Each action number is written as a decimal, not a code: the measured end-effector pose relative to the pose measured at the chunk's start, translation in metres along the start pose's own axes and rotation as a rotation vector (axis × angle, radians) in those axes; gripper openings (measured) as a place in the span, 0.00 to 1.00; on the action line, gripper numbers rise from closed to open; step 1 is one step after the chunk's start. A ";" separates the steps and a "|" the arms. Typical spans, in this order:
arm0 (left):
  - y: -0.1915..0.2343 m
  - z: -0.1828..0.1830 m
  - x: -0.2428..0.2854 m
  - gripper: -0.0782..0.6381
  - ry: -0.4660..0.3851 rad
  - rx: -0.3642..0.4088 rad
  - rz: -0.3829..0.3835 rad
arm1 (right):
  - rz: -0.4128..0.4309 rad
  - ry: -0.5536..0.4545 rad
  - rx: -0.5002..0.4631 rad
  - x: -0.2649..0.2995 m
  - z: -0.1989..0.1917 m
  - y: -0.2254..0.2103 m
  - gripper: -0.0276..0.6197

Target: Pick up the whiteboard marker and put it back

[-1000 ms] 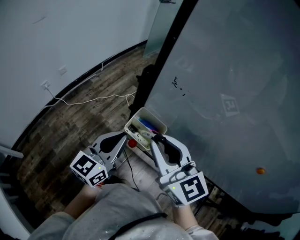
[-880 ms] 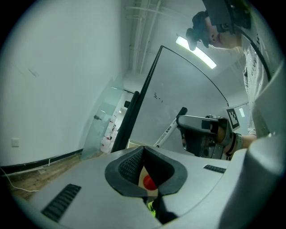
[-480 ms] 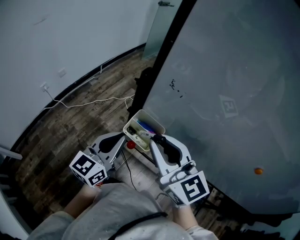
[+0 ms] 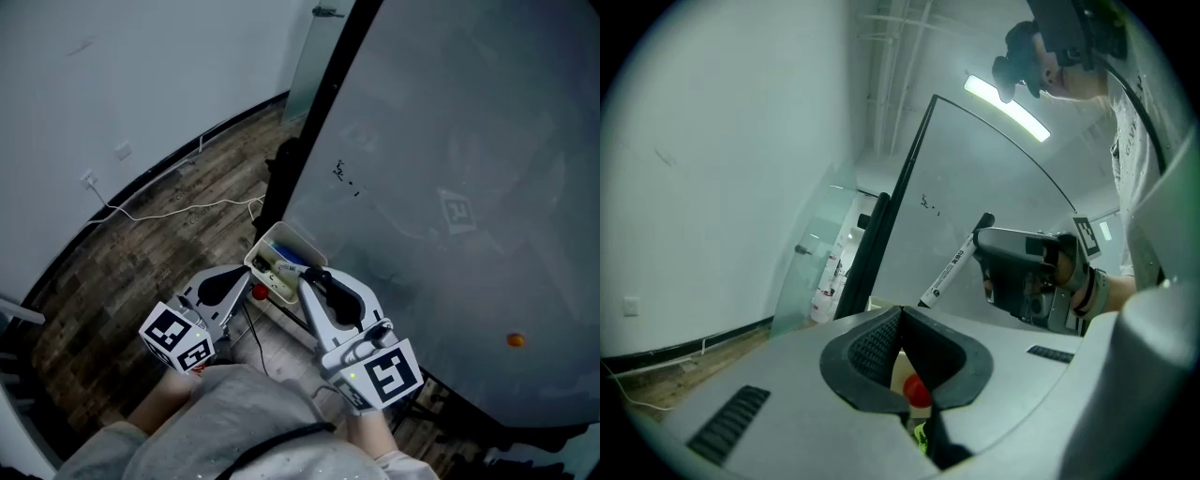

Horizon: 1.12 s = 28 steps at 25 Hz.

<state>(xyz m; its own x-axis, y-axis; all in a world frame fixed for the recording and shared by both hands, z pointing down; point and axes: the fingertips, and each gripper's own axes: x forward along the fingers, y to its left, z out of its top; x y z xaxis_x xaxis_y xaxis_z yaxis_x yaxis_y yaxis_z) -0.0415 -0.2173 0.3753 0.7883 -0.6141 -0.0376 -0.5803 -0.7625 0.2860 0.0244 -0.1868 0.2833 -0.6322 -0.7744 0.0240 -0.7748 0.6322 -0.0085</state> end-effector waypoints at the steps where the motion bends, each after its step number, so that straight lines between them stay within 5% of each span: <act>1: 0.000 0.000 0.000 0.12 0.001 0.001 -0.001 | 0.001 0.000 0.000 0.000 0.001 0.001 0.16; 28: 0.010 -0.007 -0.014 0.12 0.020 0.000 0.021 | 0.008 -0.017 -0.001 0.002 0.012 0.005 0.16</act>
<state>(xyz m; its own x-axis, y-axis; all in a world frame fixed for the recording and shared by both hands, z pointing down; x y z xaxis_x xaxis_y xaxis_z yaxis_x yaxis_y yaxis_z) -0.0569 -0.2148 0.3854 0.7799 -0.6258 -0.0126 -0.5967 -0.7494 0.2870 0.0192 -0.1856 0.2714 -0.6382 -0.7699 0.0074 -0.7699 0.6381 -0.0078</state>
